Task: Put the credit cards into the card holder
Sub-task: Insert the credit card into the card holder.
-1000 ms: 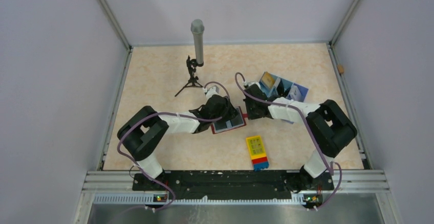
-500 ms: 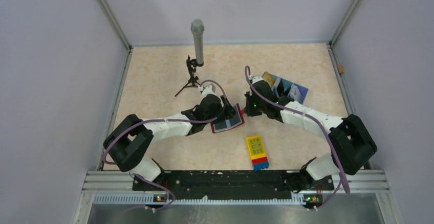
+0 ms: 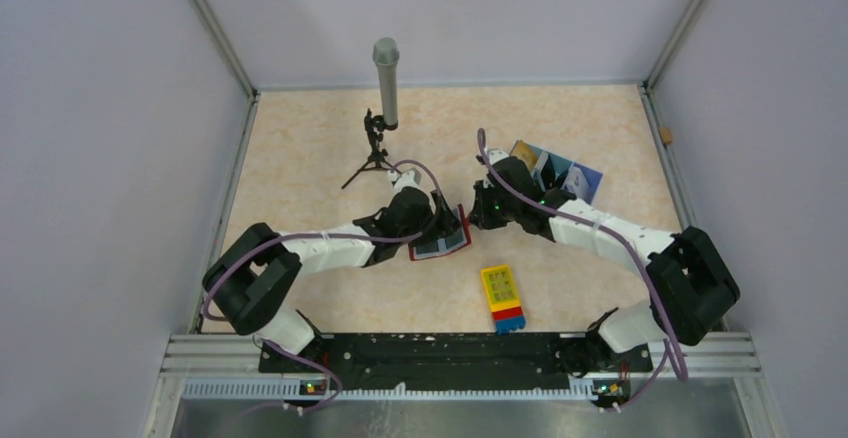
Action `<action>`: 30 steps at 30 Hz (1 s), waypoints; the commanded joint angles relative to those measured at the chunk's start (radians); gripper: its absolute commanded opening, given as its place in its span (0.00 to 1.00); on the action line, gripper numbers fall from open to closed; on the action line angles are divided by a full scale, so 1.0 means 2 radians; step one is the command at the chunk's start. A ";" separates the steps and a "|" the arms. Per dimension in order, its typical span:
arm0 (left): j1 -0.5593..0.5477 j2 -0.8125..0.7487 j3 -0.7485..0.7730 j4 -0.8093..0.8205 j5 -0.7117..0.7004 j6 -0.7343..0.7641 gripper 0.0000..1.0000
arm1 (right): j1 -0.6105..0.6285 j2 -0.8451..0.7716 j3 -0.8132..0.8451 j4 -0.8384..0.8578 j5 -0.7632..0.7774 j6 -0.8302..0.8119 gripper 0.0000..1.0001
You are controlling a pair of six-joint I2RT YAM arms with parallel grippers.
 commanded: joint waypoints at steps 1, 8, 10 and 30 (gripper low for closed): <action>0.001 0.010 0.003 0.032 0.012 0.009 0.78 | 0.011 -0.025 0.014 0.010 -0.008 0.000 0.00; 0.002 0.029 0.019 0.016 0.009 0.017 0.78 | 0.013 -0.026 0.017 0.008 -0.007 -0.002 0.00; 0.001 0.032 0.024 0.005 0.003 0.019 0.78 | 0.013 -0.026 0.017 0.009 -0.006 -0.004 0.00; 0.001 0.010 0.041 -0.072 -0.045 0.045 0.78 | 0.014 -0.029 0.020 -0.006 0.021 -0.010 0.00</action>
